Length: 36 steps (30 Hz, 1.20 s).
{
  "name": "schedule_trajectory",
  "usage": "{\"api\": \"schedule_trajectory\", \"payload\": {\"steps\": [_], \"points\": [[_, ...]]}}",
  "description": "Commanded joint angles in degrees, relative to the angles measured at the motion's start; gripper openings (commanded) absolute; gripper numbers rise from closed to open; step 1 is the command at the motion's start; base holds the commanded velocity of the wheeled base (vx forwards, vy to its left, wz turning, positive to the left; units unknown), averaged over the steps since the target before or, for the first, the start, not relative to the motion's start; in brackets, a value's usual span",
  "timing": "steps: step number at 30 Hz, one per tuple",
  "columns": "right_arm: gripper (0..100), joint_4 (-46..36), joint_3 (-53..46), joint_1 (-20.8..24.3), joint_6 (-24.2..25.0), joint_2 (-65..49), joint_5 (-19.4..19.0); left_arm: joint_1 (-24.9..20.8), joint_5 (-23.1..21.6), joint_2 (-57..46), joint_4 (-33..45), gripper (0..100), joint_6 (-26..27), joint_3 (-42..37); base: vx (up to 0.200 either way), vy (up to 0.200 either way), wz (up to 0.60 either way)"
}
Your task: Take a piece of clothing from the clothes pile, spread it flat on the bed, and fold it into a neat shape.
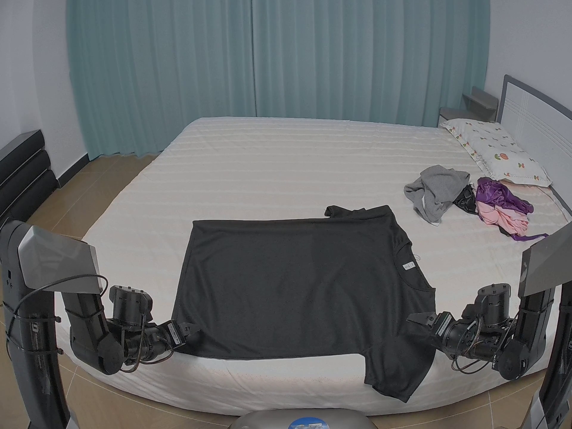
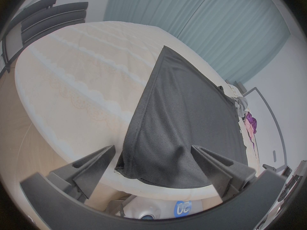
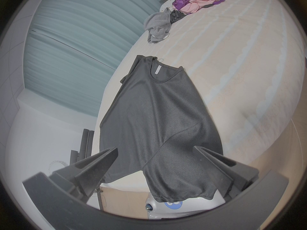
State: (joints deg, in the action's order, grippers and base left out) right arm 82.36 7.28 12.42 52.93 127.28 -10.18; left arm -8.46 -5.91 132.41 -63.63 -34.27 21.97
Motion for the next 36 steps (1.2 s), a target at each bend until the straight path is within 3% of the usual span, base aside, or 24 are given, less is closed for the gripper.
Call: {"api": "schedule_trajectory", "payload": {"steps": [1,5,6,10,16,26,31,36], "points": [[100,0.0,0.0,0.1,0.0,0.2,0.0,-0.5,0.7,0.6,-0.1,100,-0.2,0.1,0.000,0.000,0.00],[100,0.1,0.0,0.1,0.0,0.1,0.0,-0.8,2.0,1.1,-0.3,100,-0.3,-0.1,0.000,0.000,0.00],[100,0.1,0.0,0.1,0.0,0.1,0.0,-0.8,2.1,1.1,-0.4,0,-0.3,-0.3,0.000,0.000,0.00],[100,0.1,0.0,-0.1,0.0,0.1,0.0,-0.7,3.0,0.8,-0.4,0,-1.2,-0.8,0.000,0.000,0.00],[100,0.0,0.0,-0.2,-0.4,0.0,0.5,-0.1,3.2,-0.2,-0.4,0,-7.5,-1.7,0.000,0.000,0.00],[100,-0.1,0.4,-2.9,-6.4,4.2,1.8,0.9,2.7,-1.0,-0.5,0,-7.9,-2.6,0.000,0.000,0.00],[100,0.2,0.7,-3.3,-7.0,6.8,2.1,1.0,2.5,-1.2,-0.5,0,-7.9,-2.8,0.000,0.000,0.00],[100,0.0,4.3,-5.3,-8.7,8.2,5.0,1.0,2.5,-1.3,-0.5,0,-7.9,-2.8,0.000,0.000,0.00]]}}
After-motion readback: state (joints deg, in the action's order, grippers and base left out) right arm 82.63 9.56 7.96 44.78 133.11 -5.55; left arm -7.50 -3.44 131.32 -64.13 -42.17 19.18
